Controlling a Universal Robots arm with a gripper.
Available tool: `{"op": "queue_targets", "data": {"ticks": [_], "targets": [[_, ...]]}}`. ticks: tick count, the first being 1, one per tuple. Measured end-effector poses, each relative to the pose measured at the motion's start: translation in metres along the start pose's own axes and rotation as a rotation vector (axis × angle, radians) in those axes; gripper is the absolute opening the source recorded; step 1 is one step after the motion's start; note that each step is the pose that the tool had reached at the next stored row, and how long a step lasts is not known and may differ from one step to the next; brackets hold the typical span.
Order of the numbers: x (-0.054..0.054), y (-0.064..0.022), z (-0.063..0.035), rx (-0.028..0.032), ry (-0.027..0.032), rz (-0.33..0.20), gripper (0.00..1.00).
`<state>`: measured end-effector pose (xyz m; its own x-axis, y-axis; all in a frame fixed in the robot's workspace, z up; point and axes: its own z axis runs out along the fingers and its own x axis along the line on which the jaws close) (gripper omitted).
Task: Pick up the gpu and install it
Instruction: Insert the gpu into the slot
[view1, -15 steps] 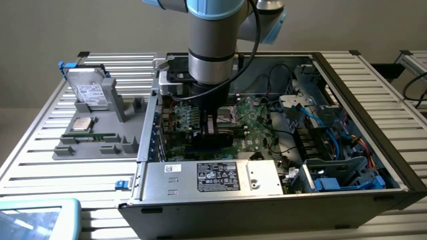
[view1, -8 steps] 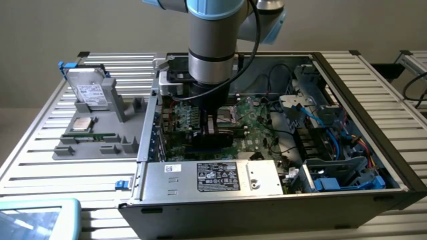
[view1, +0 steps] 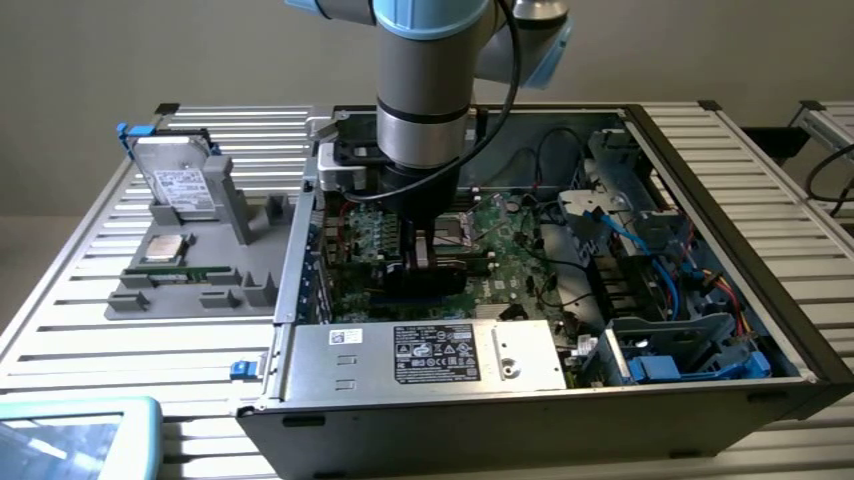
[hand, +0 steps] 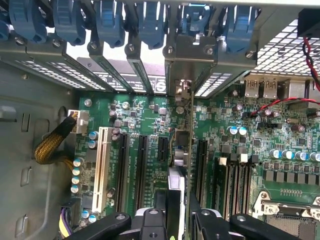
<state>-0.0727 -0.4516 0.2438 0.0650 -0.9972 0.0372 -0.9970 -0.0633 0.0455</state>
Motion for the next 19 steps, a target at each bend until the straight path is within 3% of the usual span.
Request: {"op": "queue_targets", "data": {"ticks": [19], "targets": [[-0.0001,0.0008,0.0006,-0.0001,0.0,-0.001,0.27]]}}
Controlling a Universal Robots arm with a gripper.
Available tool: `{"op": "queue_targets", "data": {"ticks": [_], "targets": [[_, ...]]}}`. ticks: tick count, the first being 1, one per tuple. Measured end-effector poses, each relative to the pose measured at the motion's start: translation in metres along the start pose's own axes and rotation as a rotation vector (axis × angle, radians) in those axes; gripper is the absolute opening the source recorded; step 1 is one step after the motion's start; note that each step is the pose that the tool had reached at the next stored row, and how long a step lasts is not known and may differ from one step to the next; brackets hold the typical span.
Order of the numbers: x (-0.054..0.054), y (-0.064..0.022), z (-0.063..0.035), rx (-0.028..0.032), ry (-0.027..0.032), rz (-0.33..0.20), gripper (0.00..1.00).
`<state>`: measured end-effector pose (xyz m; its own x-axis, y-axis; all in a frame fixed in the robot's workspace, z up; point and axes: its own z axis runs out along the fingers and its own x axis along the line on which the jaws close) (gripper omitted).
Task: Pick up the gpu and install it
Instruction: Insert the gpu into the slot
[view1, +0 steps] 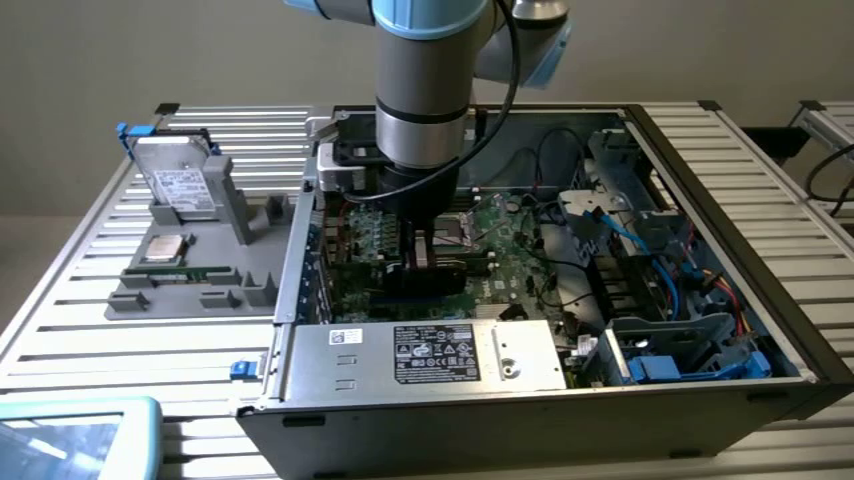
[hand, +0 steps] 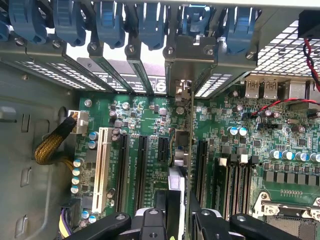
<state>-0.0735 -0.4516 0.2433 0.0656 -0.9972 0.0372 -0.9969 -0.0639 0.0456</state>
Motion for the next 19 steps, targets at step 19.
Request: {"op": "queue_targets", "data": {"ticks": [19], "targets": [[0.0,-0.0015,0.0015,0.0002,0.0001,-0.001,0.27]]}}
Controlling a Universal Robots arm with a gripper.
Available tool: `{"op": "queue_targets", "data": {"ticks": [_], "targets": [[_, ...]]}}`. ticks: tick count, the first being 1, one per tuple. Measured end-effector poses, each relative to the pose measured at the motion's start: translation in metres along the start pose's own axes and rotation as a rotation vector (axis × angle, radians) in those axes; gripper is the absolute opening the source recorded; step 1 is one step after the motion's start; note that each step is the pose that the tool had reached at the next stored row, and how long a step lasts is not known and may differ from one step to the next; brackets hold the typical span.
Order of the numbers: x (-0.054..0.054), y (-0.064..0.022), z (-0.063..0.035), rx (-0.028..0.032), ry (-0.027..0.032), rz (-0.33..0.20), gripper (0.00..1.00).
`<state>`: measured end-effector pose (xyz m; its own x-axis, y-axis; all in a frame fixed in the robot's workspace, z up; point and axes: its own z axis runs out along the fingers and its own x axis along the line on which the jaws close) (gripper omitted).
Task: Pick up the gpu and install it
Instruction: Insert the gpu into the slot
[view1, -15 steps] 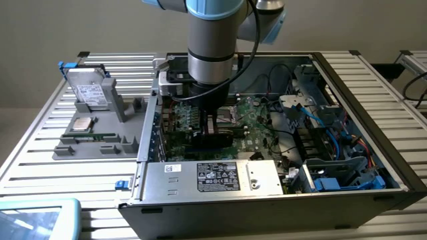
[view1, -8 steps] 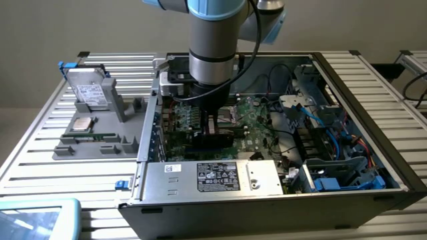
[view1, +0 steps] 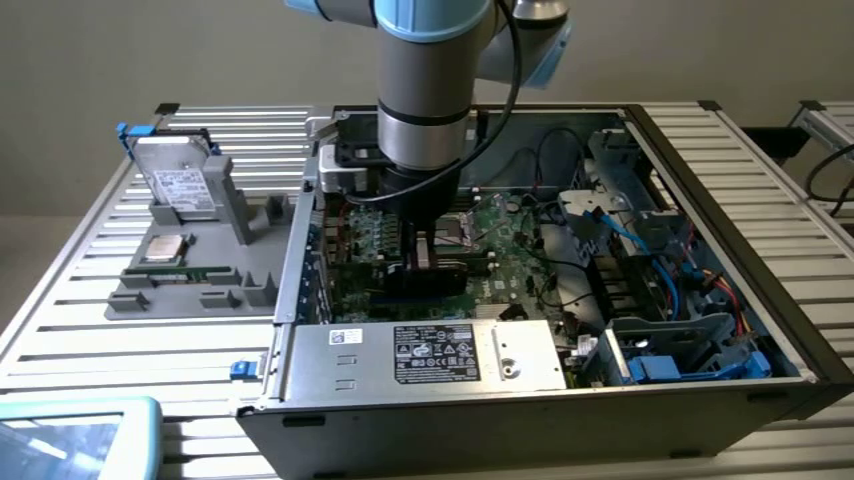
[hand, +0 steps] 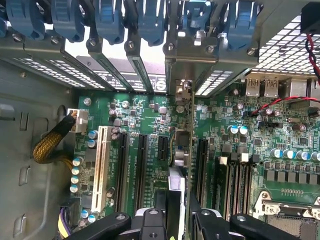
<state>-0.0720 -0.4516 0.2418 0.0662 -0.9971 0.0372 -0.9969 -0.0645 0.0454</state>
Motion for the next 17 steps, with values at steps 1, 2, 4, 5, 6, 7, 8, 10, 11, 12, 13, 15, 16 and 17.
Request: {"op": "queue_targets", "data": {"ticks": [1,2,4,5,6,7,8,10,11,12,13,15,16,17], "targets": [[0.0,0.0001,0.0,-0.0001,0.0,0.0,0.27],[0.0,0.0001,0.0001,-0.0001,0.0,-0.001,0.27],[0.0,0.0002,0.0001,0.0,0.0,-0.003,0.27],[0.0,0.0002,0.0001,0.0,0.0,-0.004,0.27],[0.0,0.0002,0.0001,0.0001,0.0001,-0.006,0.27],[0.0,0.0003,0.0001,0.0002,0.0002,-0.008,0.27],[0.0,0.0004,0.0002,0.0004,0.0003,-0.01,0.27],[0.0,0.0006,0.0003,0.0006,0.0006,-0.015,0.27],[-0.0001,0.0007,0.0003,0.0007,0.0006,-0.018,0.27],[-0.0001,0.001,0.0004,0.0009,0.0007,-0.02,0.27],[-0.0001,0.0012,0.0004,0.001,0.0008,-0.023,0.27],[-0.0002,0.0016,0.0004,0.0011,0.001,-0.027,0.27],[-0.0002,0.0017,0.0005,0.0011,0.001,-0.029,0.27],[-0.0001,0.0019,0.0005,0.0011,0.0012,-0.031,0.27]]}}
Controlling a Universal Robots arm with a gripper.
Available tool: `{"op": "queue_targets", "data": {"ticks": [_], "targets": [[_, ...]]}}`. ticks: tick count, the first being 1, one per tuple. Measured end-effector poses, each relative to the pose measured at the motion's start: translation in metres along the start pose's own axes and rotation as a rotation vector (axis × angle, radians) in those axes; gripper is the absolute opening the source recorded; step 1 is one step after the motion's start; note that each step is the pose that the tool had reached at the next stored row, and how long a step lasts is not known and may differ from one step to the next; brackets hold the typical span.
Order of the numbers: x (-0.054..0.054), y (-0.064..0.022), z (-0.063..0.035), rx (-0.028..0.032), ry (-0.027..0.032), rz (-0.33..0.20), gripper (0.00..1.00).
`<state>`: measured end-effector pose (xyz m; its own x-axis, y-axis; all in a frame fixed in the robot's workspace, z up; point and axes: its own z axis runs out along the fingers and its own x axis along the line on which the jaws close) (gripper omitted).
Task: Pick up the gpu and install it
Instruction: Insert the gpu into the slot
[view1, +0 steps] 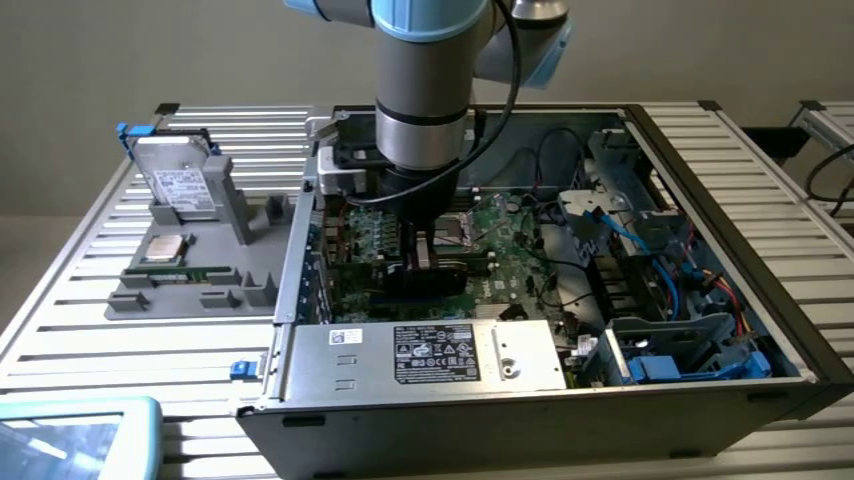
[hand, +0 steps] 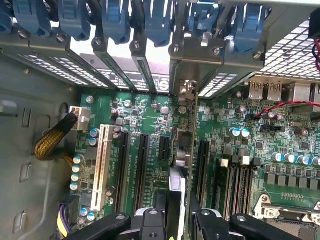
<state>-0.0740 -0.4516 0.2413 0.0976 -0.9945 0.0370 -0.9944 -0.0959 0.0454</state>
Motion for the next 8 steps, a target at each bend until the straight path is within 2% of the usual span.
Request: {"op": "queue_targets", "data": {"ticks": [8], "targets": [[0.0,0.0001,0.0,0.0001,0.0001,-0.002,0.27]]}}
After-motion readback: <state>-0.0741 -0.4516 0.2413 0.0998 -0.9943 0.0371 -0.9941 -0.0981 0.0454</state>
